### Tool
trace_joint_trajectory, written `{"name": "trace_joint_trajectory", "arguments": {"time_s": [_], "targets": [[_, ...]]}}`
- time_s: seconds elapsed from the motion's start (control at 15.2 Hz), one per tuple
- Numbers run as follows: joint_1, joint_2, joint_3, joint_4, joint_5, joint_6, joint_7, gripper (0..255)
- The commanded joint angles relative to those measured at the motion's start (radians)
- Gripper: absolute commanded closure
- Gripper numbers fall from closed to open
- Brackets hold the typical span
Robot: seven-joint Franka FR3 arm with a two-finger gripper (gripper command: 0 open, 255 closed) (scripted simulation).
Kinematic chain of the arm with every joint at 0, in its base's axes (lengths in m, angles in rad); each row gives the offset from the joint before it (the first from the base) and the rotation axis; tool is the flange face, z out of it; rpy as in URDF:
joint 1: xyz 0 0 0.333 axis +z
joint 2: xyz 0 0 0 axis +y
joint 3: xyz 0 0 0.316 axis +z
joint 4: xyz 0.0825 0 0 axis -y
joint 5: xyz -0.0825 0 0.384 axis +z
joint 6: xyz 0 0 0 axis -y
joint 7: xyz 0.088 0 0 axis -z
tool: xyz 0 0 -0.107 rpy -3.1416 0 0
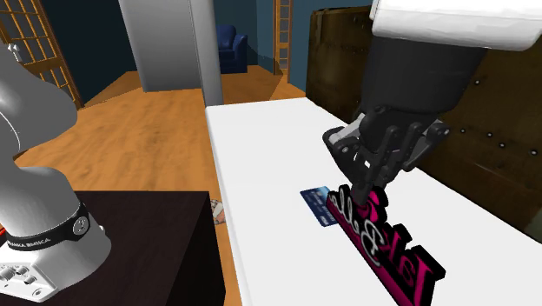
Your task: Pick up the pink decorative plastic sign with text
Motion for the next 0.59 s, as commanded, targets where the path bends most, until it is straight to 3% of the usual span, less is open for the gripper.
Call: {"name": "trace_joint_trajectory", "arguments": {"time_s": [0.0, 0.53], "targets": [[0.0, -0.002, 0.0, 0.01, -0.001, -0.012, 0.001, 255], [-0.001, -0.013, -0.001, 0.103, -0.004, -0.116, 0.012, 255]]}}
